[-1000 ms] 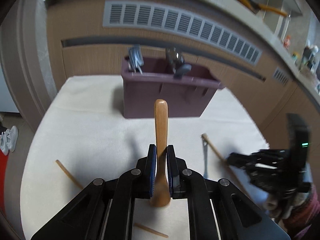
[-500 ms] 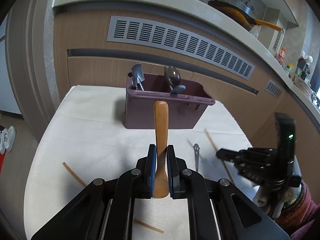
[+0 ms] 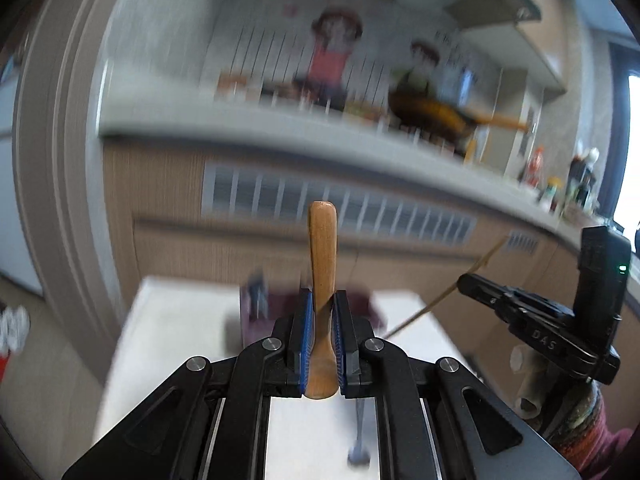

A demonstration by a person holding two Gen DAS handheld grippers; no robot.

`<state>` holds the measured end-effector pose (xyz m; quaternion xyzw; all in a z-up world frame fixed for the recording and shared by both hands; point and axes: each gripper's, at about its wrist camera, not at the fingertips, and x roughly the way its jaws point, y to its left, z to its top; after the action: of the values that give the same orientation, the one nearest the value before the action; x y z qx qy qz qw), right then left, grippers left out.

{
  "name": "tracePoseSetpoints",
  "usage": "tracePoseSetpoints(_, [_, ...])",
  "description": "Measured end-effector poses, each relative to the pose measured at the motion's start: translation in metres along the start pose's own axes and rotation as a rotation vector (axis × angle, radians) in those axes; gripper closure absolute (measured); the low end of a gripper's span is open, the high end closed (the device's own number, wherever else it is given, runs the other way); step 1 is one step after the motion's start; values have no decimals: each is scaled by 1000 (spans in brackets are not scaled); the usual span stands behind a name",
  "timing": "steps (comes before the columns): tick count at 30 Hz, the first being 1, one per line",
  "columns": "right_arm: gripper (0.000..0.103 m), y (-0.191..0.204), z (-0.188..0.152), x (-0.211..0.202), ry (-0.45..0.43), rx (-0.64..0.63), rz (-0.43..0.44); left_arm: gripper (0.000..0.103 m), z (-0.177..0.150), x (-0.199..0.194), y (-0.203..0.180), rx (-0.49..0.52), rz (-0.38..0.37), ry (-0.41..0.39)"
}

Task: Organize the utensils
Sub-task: 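Carry the wooden spoon with left gripper while right gripper carries chopstick into caddy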

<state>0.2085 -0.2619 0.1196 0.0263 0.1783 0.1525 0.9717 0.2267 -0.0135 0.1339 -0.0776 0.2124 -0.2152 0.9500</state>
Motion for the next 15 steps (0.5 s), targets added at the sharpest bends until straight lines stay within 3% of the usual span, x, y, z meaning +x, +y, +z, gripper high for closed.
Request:
tracePoseSetpoints(4, [98, 13, 58, -3, -114, -90, -49, 93, 52, 9, -1, 7, 7, -109])
tracePoseSetpoints(7, [98, 15, 82, 12, -131, -117, -82, 93, 68, 26, 1, 18, 36, -149])
tracePoseSetpoints(15, [98, 2, 74, 49, -69, -131, -104, 93, 52, 83, 10, 18, 63, -124])
